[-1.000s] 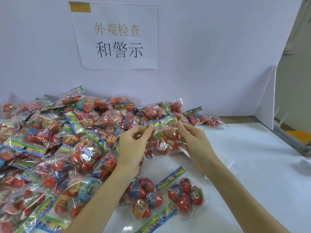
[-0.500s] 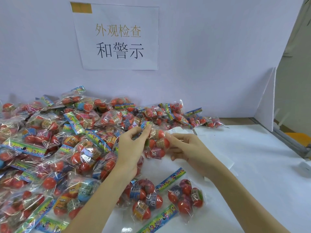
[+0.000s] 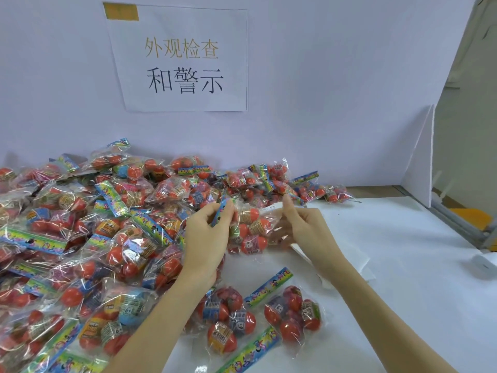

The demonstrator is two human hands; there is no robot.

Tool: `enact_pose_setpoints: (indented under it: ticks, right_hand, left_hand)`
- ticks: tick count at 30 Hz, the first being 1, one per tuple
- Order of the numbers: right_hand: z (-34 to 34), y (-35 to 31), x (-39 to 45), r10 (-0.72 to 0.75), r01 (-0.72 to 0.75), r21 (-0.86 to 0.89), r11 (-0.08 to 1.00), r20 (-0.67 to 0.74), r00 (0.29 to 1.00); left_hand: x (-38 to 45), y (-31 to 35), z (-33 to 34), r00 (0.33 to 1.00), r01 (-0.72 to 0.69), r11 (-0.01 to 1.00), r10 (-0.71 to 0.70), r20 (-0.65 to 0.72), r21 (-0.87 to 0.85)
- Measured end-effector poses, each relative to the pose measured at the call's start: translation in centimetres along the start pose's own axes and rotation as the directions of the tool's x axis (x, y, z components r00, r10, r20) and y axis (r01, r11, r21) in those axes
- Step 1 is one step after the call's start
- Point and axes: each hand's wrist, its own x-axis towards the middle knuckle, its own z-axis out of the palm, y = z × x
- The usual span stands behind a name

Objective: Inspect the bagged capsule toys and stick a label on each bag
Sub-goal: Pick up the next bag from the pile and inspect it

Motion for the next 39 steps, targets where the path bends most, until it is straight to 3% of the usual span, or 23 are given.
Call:
enact_pose_setpoints:
  ticks: [1,3,5,7,9,13,19,24,30,34,39]
  right_hand:
    - [-0.5,0.4,0.4,-0.022,0.018,-0.053,0.998,-0.068,0.997]
    - [-1.7,1.3,1.2,-0.125,0.059,-0.361,0.931,-0.161,0.979]
    - [-2.5,2.3,1.4,-0.159,0.098,-0.635,0.766,-0.040,0.986]
    - [-2.5,3.0,1.3,-0.067,0.158,-0.754,0.638,0.150,0.986]
    - [-2.2,3.8,1.2,-0.023,0.218,-0.805,0.552,0.246,0.969]
    - [-1.9,3.3,1.2,-0.111,0.264,-0.787,0.558,0.244,0.963]
    - [-1.7,2.4,0.9,-0.096,0.251,-0.796,0.551,0.238,0.967]
    - [-1.1,2.5,0.7,-0.150,0.292,-0.770,0.568,0.252,0.956]
    - [-0.7,3.1,0.7,-0.231,0.382,-0.714,0.587,0.305,0.924]
    - [-0.5,3.1,0.5,-0.362,0.436,-0.644,0.628,0.254,0.897]
    - [-0.4,2.8,0.3,-0.392,0.470,-0.632,0.616,0.272,0.879]
  left_hand:
    - [0.1,0.0,-0.1,0.999,-0.043,0.997,0.044,-0.019,0.065]
    - [0.3,-0.2,-0.4,0.993,-0.110,0.977,0.118,-0.030,0.183]
    - [0.4,-0.6,-0.5,0.986,-0.160,0.938,0.164,0.014,0.307]
    - [0.4,-0.8,-0.4,0.985,-0.168,0.903,0.170,0.032,0.396]
    - [0.4,-1.0,-0.4,0.983,-0.182,0.876,0.170,0.068,0.447]
    - [0.5,-1.5,-0.6,0.959,-0.267,0.820,0.174,0.223,0.506]
    - [0.1,-1.5,0.1,0.977,-0.182,0.774,0.074,0.199,0.606]
    - [0.2,-2.0,0.3,0.966,-0.242,0.706,0.113,0.231,0.665]
    - [0.5,-2.3,0.2,0.968,-0.221,0.756,0.091,0.235,0.616]
    - [0.6,-2.3,0.1,0.973,-0.195,0.792,0.080,0.219,0.579]
    - [0.8,-2.5,0.0,0.967,-0.210,0.757,0.067,0.245,0.619]
